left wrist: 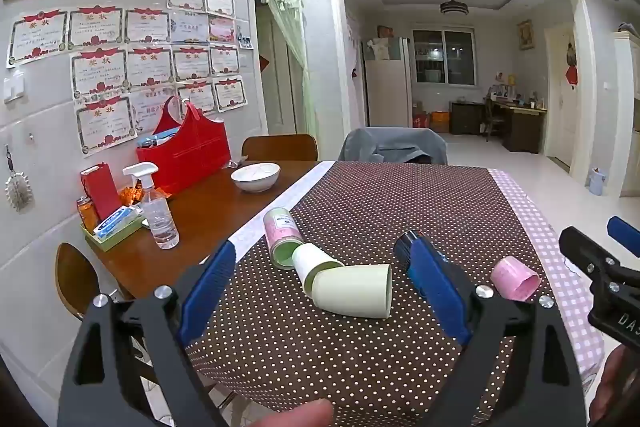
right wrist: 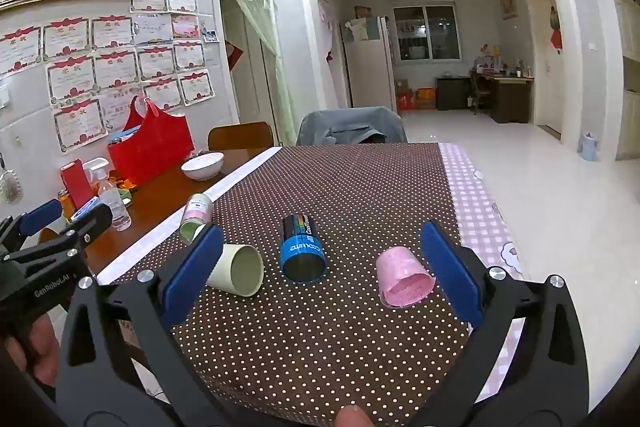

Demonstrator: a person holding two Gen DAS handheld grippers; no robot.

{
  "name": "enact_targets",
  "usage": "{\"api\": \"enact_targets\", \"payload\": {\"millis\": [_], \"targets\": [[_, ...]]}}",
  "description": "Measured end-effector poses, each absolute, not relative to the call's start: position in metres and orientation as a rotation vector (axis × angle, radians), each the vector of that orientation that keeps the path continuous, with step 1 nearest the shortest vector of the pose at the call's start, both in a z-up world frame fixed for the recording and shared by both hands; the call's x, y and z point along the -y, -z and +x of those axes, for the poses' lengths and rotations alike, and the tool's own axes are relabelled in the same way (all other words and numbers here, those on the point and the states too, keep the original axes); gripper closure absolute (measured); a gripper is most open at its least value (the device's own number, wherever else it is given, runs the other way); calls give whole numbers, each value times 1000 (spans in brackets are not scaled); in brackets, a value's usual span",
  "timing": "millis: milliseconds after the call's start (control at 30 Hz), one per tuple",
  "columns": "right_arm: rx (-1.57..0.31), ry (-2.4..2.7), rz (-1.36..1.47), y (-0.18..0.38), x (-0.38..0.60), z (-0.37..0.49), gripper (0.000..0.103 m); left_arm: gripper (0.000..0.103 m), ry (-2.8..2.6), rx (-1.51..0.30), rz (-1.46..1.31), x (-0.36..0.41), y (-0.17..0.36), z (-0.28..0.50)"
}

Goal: Flip cup upside down

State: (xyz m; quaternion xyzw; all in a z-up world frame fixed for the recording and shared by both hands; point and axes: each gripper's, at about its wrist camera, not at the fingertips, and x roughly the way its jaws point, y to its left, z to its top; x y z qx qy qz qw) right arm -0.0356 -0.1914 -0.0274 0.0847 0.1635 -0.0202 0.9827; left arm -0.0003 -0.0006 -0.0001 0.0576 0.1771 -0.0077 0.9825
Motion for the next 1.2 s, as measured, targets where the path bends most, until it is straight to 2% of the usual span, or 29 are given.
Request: {"api": "enact_targets", "payload": {"millis": [1200], "targets": [[-306, 33, 155, 10, 185, -30, 6, 15, 22, -361, 99, 0, 1, 1]]}}
